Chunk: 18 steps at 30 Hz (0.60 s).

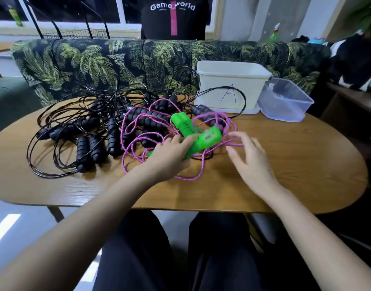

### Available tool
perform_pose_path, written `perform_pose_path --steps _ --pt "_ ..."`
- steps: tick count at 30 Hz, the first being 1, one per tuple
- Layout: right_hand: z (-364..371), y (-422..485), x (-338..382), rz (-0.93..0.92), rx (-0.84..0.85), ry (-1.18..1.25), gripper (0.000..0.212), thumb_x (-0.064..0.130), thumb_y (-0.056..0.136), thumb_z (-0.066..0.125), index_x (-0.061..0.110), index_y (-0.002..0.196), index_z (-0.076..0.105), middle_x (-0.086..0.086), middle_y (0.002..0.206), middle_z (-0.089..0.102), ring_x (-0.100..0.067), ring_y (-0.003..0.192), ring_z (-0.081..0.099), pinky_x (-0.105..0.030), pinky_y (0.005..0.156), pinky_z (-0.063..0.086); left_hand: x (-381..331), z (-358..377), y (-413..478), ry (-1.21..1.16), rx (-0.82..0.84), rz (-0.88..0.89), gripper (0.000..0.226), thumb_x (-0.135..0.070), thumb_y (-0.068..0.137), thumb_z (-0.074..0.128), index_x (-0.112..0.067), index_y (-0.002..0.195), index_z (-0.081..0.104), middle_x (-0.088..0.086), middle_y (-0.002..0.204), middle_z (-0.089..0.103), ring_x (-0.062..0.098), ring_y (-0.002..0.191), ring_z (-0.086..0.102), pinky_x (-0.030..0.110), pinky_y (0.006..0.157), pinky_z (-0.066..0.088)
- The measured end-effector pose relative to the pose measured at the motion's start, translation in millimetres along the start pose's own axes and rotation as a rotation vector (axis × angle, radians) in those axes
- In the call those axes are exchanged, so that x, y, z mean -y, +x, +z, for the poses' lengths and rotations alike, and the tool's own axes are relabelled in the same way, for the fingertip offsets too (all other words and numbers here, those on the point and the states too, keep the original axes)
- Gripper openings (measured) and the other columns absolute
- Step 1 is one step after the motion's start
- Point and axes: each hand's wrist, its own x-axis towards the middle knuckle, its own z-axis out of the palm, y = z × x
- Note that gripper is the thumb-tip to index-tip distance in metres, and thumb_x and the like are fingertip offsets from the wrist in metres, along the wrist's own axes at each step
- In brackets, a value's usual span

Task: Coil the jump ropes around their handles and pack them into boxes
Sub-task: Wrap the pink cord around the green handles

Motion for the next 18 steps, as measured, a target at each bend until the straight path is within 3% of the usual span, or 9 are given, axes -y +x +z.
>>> perform_pose_path --steps 2,4,5,7,10,15,18 --pt "1 0 -18 -0.165 -0.020 -0.196 0.038 0.024 0.095 0.058 0.015 0.132 0.054 -0.005 0.140 0.053 -0.023 0.133 0.043 -0.035 0.112 0.033 6 10 -2 0.408 0.005 0.091 0.068 -0.031 0.099 0.048 -0.031 0.157 0.011 0.013 0.133 0.042 0.034 0.118 0.046 0.043 0.094 0.038" --pt "4 -1 -29 -0.271 0.068 -0.333 0.045 0.029 0.094 0.059 0.020 0.137 0.051 -0.002 0.154 0.041 -0.024 0.144 0.031 -0.039 0.113 0.028 13 22 -3 0.521 -0.059 0.181 0.070 -0.037 0.095 0.058 -0.033 0.155 0.022 0.014 0.127 0.050 0.035 0.107 0.054 0.044 0.088 0.044" --pt "7 -2 -33 -0.303 0.123 -0.385 0.046 0.034 0.095 0.056 0.022 0.139 0.051 0.000 0.156 0.037 -0.023 0.146 0.027 -0.041 0.112 0.028 17 30 -3 0.507 -0.117 0.214 0.072 -0.045 0.089 0.064 -0.032 0.152 0.033 0.014 0.118 0.057 0.034 0.097 0.059 0.043 0.080 0.049" --pt "12 -4 -41 -0.335 0.241 -0.421 0.050 0.045 0.095 0.048 0.023 0.140 0.052 0.004 0.156 0.038 -0.021 0.148 0.026 -0.043 0.114 0.027 23 42 -2 0.439 -0.151 0.255 0.072 -0.061 0.085 0.050 -0.028 0.148 0.039 0.011 0.114 0.063 0.033 0.091 0.063 0.043 0.075 0.052" --pt "16 -3 -53 -0.370 0.344 -0.469 0.050 0.050 0.094 0.043 0.024 0.134 0.058 0.004 0.154 0.042 -0.023 0.147 0.028 -0.048 0.117 0.027 27 46 -8 0.254 -0.095 0.233 0.079 -0.070 0.088 0.025 -0.025 0.152 0.034 0.004 0.133 0.057 0.031 0.112 0.057 0.046 0.091 0.046" --pt "14 0 -63 -0.341 0.310 -0.507 0.049 0.055 0.091 0.045 0.023 0.124 0.064 0.003 0.153 0.043 -0.026 0.145 0.030 -0.050 0.117 0.026 49 44 -25 0.123 -0.201 0.190 0.076 -0.077 0.088 0.029 -0.028 0.146 0.041 -0.001 0.134 0.056 0.028 0.114 0.054 0.046 0.092 0.046" --pt "14 3 -64 -0.331 0.247 -0.461 0.045 0.055 0.087 0.052 0.022 0.113 0.070 0.000 0.150 0.046 -0.028 0.143 0.031 -0.053 0.117 0.025 62 47 -34 -0.074 -0.219 0.161 0.080 -0.077 0.085 0.040 -0.027 0.146 0.041 -0.003 0.137 0.052 0.022 0.120 0.048 0.042 0.098 0.043"
